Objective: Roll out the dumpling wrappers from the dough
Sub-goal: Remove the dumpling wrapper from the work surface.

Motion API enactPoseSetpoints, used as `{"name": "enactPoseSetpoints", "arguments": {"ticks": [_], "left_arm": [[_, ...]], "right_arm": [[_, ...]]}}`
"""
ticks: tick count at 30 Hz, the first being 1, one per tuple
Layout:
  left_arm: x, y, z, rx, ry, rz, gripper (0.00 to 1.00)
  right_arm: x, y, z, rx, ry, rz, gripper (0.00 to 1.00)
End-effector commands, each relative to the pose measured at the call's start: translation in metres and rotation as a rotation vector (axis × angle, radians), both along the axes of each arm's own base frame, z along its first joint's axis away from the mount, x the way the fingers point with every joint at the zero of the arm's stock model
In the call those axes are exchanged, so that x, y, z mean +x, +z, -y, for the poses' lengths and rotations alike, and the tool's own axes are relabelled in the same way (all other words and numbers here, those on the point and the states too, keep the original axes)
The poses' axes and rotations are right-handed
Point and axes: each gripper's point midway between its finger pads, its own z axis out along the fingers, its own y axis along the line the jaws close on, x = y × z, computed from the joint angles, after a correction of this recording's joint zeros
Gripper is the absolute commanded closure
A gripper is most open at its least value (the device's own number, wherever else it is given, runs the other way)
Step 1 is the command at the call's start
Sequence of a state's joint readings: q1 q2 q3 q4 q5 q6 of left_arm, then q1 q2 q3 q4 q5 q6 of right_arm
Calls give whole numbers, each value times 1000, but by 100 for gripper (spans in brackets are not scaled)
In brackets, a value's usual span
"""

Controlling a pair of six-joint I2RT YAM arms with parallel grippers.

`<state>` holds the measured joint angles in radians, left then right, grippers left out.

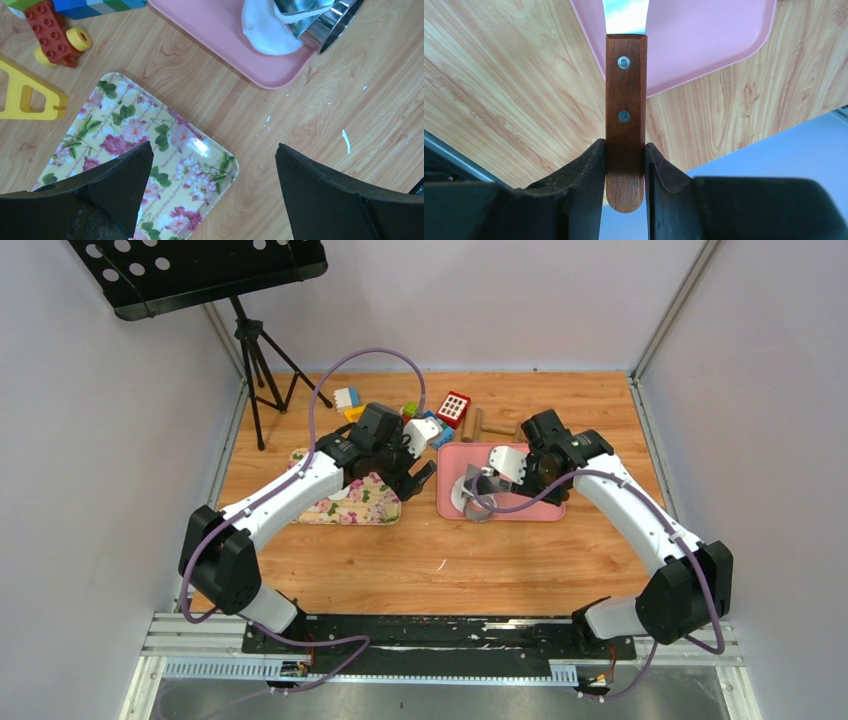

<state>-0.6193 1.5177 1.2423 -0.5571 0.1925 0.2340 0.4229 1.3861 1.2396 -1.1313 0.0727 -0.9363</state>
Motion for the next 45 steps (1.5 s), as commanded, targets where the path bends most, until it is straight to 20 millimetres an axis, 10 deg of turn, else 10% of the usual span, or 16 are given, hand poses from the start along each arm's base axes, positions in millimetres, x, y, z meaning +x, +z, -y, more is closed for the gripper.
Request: {"name": "enactPoseSetpoints", "arguments": {"ticks": [1, 20, 45], "left_arm": [[7, 8, 3, -16, 1, 29, 0], [8, 9, 3, -13, 4, 33, 0], [9, 8, 1, -5, 8, 36, 0]], "right_arm": [[4, 15, -5, 25, -5, 47, 100], [-56, 14, -15, 163, 147, -58, 100], [-6, 37, -9, 136, 5, 155, 100]]}}
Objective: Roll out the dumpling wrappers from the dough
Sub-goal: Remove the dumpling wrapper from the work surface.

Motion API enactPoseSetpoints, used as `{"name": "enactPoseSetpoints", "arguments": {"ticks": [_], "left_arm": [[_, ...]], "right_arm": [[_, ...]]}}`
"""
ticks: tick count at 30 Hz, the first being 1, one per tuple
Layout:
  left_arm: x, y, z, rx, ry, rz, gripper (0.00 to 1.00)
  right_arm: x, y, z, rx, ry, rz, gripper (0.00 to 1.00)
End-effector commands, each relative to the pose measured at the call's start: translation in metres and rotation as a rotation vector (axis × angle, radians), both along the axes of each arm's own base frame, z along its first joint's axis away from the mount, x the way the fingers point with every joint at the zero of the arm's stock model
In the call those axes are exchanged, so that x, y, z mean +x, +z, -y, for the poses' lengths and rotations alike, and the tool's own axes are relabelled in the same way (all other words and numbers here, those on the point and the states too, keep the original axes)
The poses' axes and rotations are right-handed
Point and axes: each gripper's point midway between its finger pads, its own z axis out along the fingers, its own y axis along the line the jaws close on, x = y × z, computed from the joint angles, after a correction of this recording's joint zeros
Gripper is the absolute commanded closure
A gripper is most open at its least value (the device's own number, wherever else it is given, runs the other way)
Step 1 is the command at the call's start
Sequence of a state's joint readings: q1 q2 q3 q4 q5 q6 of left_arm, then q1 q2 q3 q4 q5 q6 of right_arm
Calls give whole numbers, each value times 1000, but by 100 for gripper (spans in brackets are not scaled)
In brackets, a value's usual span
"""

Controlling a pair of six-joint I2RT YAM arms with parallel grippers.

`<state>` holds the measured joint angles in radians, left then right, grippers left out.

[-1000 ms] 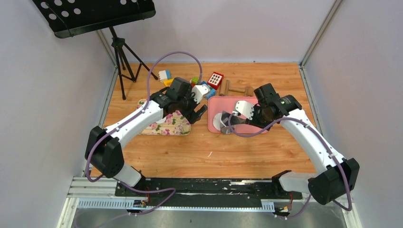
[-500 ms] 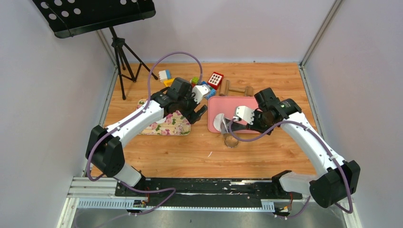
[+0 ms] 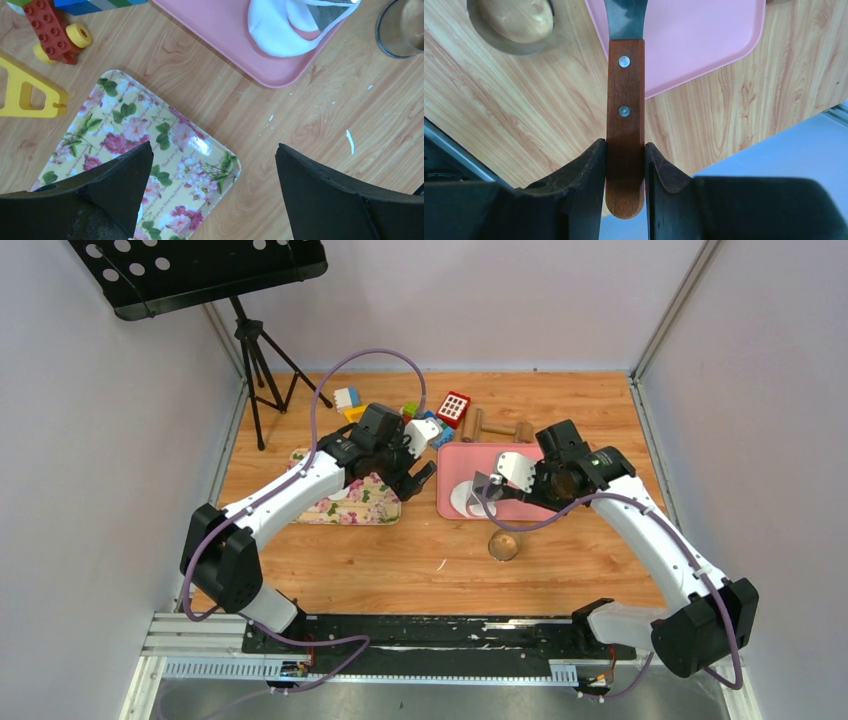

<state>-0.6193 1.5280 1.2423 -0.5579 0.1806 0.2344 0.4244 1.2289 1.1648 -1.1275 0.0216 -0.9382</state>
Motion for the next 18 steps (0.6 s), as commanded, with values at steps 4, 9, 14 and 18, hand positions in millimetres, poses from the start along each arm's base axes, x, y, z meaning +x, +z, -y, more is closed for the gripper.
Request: {"name": "enactPoseSetpoints", "arguments": {"ticks": [4, 9, 14, 18], "left_arm": [[7, 12, 3, -17, -1, 37, 0], [7, 13, 3, -18, 0, 40, 0], [8, 16, 6, -34, -6, 45, 0], [8, 22, 15, -70, -34, 41, 0]], "right_arm": [[10, 20, -28, 152, 28, 45, 100], [7, 4, -45, 214, 53, -42, 100], [15, -9, -58, 256, 48, -77, 100], [22, -9, -68, 296, 44, -80, 100]]}}
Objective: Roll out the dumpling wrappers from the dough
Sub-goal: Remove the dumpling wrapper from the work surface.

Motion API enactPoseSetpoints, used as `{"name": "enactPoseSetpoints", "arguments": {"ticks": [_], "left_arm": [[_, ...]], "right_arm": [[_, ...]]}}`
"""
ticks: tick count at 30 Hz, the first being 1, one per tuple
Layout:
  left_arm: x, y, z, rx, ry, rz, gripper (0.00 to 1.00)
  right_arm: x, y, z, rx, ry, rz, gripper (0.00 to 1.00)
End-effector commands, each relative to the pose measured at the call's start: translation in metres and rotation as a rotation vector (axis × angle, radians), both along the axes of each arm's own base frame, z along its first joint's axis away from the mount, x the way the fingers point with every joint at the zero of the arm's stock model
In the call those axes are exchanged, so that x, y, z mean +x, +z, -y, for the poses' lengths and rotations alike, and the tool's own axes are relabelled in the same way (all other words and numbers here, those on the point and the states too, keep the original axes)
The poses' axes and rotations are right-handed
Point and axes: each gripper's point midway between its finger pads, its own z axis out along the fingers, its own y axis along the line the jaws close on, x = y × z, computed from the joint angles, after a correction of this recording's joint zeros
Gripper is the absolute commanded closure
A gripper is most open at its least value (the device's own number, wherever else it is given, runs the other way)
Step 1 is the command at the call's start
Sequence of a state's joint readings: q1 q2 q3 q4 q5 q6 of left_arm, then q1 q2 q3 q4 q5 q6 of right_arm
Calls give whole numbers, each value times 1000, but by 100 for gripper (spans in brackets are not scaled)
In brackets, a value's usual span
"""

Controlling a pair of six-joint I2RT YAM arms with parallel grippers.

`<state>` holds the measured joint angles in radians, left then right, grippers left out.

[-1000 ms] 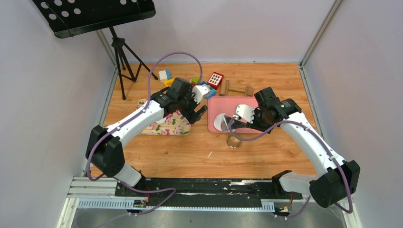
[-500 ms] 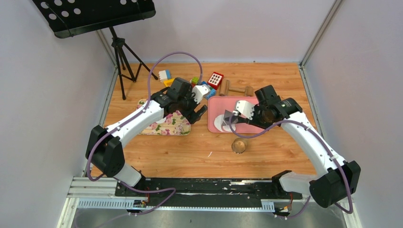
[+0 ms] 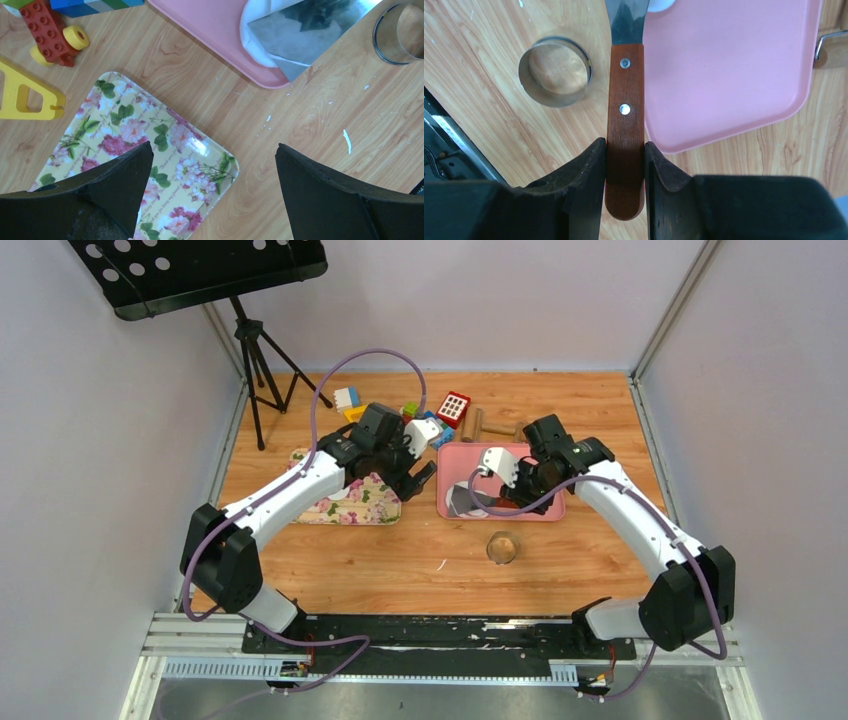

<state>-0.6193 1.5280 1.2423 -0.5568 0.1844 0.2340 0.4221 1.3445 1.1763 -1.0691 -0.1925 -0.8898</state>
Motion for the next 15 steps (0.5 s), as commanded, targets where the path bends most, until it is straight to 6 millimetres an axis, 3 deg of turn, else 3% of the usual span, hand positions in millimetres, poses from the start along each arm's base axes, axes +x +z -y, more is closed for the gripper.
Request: {"name": "enactPoseSetpoints", "arguments": {"ticks": [1, 10, 15], "left_arm": [[8, 23, 16, -70, -41, 41, 0], [6, 46, 59, -229, -184, -11, 0], [6, 49, 78, -307, -209, -61, 0]], "right_arm": [[20, 16, -26, 126, -4, 50, 100], [28, 14, -39, 179, 7, 53, 100], [32, 35, -49, 235, 42, 99, 100]]}}
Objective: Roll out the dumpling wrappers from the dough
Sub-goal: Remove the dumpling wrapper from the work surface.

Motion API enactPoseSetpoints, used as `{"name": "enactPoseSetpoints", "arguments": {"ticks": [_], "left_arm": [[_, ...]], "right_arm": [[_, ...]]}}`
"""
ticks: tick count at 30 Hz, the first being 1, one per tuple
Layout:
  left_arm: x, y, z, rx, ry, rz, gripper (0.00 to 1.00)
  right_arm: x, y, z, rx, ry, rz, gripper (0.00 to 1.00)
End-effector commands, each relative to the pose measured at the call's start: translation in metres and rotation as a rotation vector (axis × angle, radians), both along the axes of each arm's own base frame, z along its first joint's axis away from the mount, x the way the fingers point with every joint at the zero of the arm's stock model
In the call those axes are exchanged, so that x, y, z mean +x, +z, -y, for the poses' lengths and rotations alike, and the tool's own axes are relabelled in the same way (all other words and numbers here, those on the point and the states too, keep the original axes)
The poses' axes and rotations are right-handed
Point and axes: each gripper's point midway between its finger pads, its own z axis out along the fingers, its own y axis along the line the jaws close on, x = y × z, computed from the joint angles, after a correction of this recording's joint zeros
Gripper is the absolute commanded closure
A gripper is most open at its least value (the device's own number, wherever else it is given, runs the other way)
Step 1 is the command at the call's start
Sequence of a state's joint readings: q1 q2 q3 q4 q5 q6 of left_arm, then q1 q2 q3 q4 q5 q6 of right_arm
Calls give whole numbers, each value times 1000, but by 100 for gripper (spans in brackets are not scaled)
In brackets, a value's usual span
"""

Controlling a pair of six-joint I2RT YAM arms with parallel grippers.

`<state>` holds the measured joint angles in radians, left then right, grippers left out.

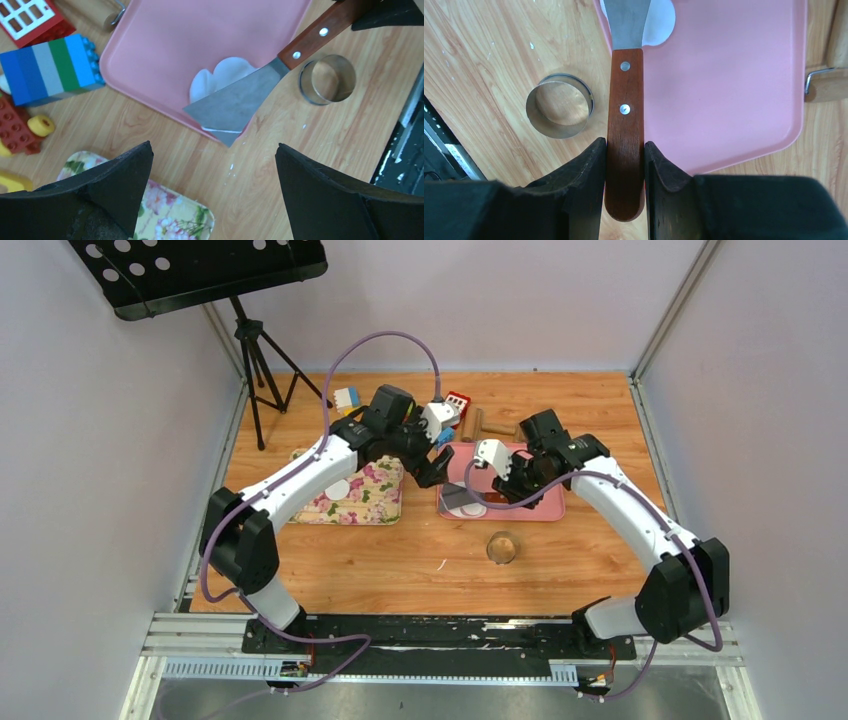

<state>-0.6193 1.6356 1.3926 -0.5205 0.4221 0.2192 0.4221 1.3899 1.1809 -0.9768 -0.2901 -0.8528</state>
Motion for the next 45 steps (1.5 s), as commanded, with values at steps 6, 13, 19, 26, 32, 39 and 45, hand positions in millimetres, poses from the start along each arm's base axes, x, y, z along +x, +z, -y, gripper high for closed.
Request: {"name": "enactPoseSetpoints", "arguments": {"ticks": [6, 13, 19, 26, 32, 39, 45], "left_arm": [[-1, 22, 26, -145, -49, -28, 0], [0, 25, 26, -175, -42, -19, 0], [4, 26, 20, -179, -30, -23, 0], [10, 26, 16, -196, 0, -25, 0], [9, 23, 17, -201, -2, -45, 0], [6, 22, 17, -209, 1, -56, 0], [4, 14, 16, -204, 6, -73, 0]], "right_arm": [[16, 72, -38, 114, 135, 242, 100], [5, 90, -45, 23, 225, 385, 100], [4, 95, -34, -42, 206, 443, 100], [4, 98, 35, -126, 0, 530, 100], [5, 92, 107, -190, -246, 537, 100], [-15, 46, 123, -189, -322, 396, 100], [-37, 21, 97, -65, -275, 260, 100]]}}
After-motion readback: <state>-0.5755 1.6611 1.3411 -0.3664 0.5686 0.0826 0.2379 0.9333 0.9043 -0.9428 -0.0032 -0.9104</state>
